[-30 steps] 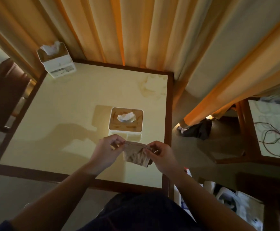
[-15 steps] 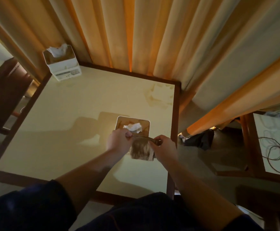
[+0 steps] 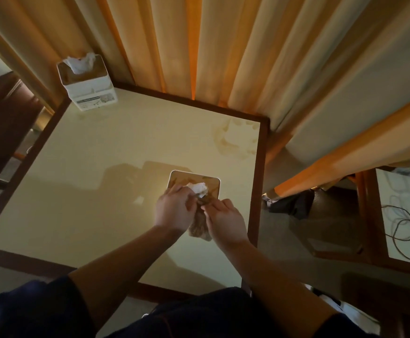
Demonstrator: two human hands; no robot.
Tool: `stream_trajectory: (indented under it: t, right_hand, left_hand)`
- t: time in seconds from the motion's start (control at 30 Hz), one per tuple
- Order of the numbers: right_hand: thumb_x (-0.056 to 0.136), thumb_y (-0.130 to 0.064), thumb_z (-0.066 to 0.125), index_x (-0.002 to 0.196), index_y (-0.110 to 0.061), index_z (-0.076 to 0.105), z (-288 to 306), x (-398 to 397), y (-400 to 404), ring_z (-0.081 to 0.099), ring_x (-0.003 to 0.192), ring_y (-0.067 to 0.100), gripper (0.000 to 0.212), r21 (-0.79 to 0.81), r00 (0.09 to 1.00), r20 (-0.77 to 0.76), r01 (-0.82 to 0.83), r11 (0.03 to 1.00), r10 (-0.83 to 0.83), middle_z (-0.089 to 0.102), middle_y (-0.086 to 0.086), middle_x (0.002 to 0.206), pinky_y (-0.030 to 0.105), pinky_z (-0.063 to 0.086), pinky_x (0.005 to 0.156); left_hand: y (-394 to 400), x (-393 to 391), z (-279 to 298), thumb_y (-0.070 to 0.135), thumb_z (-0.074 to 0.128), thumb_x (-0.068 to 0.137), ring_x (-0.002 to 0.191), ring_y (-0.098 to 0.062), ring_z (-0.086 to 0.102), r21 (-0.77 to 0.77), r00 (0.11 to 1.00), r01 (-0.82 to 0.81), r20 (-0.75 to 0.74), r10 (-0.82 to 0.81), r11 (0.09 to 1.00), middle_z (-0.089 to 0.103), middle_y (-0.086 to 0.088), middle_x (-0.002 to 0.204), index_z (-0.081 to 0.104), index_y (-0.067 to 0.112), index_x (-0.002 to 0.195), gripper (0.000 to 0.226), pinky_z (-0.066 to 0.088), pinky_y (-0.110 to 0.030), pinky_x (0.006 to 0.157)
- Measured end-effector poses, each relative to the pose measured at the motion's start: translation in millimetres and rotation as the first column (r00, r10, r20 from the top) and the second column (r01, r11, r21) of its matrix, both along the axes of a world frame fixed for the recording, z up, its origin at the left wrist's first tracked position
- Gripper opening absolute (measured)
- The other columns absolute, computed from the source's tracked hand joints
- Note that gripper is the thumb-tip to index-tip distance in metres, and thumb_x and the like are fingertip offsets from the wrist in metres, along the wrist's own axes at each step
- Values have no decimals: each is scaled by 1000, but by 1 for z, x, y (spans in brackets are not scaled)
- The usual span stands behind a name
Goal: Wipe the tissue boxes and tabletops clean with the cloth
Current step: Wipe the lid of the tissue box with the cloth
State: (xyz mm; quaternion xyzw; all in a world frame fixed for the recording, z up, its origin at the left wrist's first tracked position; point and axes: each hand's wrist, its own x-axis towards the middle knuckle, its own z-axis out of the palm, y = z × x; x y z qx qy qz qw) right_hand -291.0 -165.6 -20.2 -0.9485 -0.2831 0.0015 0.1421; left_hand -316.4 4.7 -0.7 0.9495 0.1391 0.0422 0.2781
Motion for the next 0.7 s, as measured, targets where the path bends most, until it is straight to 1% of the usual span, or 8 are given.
stream_trajectory:
  t: [0.1, 0.17, 0.27, 0.37, 0.47, 0.57, 0.63, 0.7]
  right_hand:
    - [83, -14, 82, 100, -25, 81, 5, 2, 6, 65, 83, 27, 20, -48, 999, 3, 35, 998, -35, 75, -2, 94, 38, 56, 60]
    - [83, -15, 81, 97, -25, 81, 10, 4, 8, 64, 81, 26, 17, -47, 999, -14, 52, 998, -52, 75, -3, 90, 37, 56, 54]
    - [83, -16, 81, 94, -26, 80, 14, 8, 10, 64, 80, 25, 15, -49, 996, -53, 64, 997, -67, 75, -4, 90, 35, 55, 49]
    - [80, -14, 84, 93, -28, 80, 17, 9, 13, 65, 79, 26, 19, -47, 994, -78, 76, 996, -80, 74, -5, 90, 35, 54, 47]
    - [76, -13, 88, 89, -27, 81, 18, 9, 14, 64, 76, 26, 20, -55, 994, -86, 58, 997, -63, 74, -4, 86, 34, 54, 46]
    - [66, -9, 90, 78, -26, 81, 15, 10, 15, 63, 72, 27, 24, -89, 996, -80, 26, 996, -33, 71, -3, 79, 32, 51, 45]
    - [63, -6, 91, 73, -26, 79, 15, 10, 16, 62, 70, 27, 25, -103, 996, -76, 29, 994, -37, 69, -3, 76, 31, 50, 45]
    - [66, -6, 91, 72, -26, 79, 14, 10, 17, 61, 69, 26, 24, -113, 996, -81, 31, 993, -40, 69, -3, 75, 31, 50, 45]
  left_hand:
    - [3, 1, -7, 25, 65, 89, 107, -28, 60, 229, 964, 216, 106, -245, 949, 66, 2, 118, 72, 23, 121, 33, 50, -43, 85]
    - [5, 6, -8, 33, 49, 89, 110, -29, 61, 222, 958, 267, 44, -283, 938, 67, 4, 120, 69, 23, 129, 46, 49, -44, 87]
    - [9, 18, -5, 40, 33, 87, 111, -31, 63, 210, 944, 330, -83, -319, 920, 72, 2, 118, 73, 21, 124, 58, 46, -44, 94]
    - [15, 30, 5, 46, 15, 83, 121, -28, 58, 217, 861, 490, -275, -429, 844, 72, 3, 119, 75, 26, 118, 72, 31, -42, 106]
    - [19, 43, 8, 42, 17, 86, 120, -21, 51, 280, 794, 587, -385, -471, 760, 71, 10, 101, 74, 28, 106, 62, 20, -39, 104]
    - [23, 54, 7, 36, 33, 95, 115, -20, 47, 291, 741, 649, -450, -498, 703, 48, 10, 71, 75, 21, 90, 45, 21, -39, 103]
    - [24, 58, 6, 35, 39, 98, 112, -22, 47, 284, 696, 695, -498, -517, 661, 44, 8, 67, 73, 19, 85, 39, 25, -41, 105]
    - [23, 57, 3, 37, 39, 98, 109, -24, 51, 265, 675, 716, -501, -542, 646, 59, 4, 75, 70, 20, 86, 37, 26, -44, 106]
